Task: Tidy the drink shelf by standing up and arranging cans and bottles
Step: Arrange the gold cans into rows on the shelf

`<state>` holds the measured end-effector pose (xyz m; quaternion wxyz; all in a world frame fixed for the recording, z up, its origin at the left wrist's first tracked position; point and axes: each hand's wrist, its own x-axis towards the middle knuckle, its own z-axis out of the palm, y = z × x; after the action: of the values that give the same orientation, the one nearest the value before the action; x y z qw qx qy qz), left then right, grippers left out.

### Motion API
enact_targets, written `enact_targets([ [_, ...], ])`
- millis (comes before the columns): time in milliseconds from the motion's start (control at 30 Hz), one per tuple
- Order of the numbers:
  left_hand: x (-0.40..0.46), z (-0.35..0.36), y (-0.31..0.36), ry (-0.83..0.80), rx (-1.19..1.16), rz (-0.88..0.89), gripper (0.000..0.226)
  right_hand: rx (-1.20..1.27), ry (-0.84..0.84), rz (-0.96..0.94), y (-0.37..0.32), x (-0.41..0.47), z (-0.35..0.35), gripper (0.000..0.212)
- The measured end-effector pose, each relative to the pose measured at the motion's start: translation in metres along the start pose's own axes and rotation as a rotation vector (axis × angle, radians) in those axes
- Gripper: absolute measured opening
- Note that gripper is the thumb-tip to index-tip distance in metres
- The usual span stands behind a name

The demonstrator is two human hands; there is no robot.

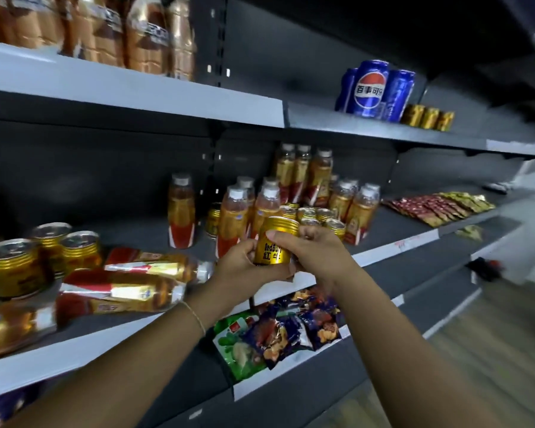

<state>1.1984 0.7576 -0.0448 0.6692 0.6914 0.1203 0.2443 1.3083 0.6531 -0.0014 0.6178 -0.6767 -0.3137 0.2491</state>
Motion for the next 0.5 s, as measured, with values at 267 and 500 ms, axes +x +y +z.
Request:
enact_targets([
  [267, 0.078, 0.030, -0.017, -0.162, 0.183, 0.091, 0.040, 0.005, 0.152, -0.007, 0.006, 0.041, -0.057, 0.045],
  [500, 0.113, 0.060, -0.040, -0.203, 0.359, 0.263, 0.054, 0.043, 0.193, -0.023, 0.031, 0.065, -0.097, 0.032],
])
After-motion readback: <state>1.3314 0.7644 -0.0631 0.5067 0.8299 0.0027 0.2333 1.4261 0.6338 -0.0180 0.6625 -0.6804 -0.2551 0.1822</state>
